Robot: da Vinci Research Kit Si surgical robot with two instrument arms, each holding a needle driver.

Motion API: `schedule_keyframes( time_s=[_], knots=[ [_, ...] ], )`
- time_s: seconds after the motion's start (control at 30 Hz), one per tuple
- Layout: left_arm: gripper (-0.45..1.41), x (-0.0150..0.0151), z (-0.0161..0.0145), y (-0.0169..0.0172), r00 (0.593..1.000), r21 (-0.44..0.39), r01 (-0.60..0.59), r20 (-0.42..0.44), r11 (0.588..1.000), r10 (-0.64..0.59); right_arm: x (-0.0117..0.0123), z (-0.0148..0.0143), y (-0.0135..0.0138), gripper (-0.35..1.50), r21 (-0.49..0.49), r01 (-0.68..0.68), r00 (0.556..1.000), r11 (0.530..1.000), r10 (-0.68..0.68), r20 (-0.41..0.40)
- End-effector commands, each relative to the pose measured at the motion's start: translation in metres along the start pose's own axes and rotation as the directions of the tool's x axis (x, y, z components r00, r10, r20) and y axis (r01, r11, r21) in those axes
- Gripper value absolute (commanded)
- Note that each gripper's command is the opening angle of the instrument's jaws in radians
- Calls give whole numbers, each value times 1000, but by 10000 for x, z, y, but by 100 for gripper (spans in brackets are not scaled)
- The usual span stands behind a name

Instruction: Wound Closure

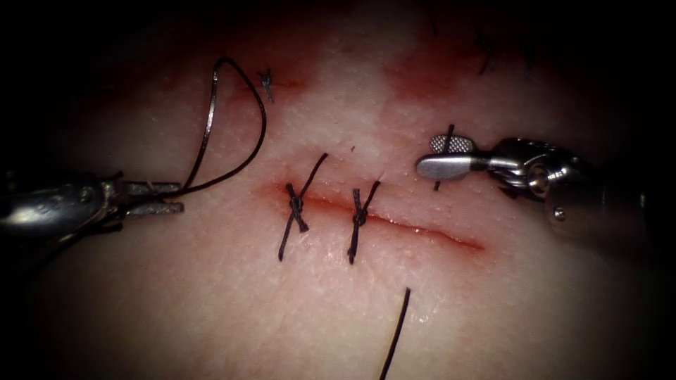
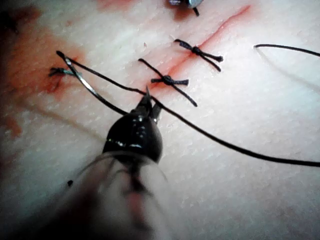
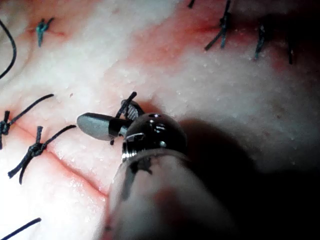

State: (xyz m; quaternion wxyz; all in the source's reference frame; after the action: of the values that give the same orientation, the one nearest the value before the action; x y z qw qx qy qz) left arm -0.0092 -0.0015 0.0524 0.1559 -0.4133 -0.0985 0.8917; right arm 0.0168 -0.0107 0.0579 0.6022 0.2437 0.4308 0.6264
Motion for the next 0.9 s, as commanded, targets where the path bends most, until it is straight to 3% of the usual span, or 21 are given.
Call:
schedule_keyframes(
  time_s=[0.03,0.1,0.23,0.47,0.9],
  knots=[
    [-45,-2,8,2,1000,-1,0,0,1000,0,-6,8,0,-35,0,8,1000,1000,-8,8],
    [-45,-2,8,2,1000,-1,0,0,1000,0,-6,6,1,-35,-64,42,999,997,-42,2],
    [-45,-2,8,2,1000,-1,0,0,1000,0,0,3,-3,-35,-82,108,993,991,-112,-48],
    [-45,-2,8,2,1000,-1,0,0,1000,0,28,-15,-41,-35,-120,329,933,937,-342,-114],
    [-45,-2,7,2,1000,-2,0,0,1000,0,50,-30,-72,-35,-158,435,868,887,-459,-188]
  ],
)
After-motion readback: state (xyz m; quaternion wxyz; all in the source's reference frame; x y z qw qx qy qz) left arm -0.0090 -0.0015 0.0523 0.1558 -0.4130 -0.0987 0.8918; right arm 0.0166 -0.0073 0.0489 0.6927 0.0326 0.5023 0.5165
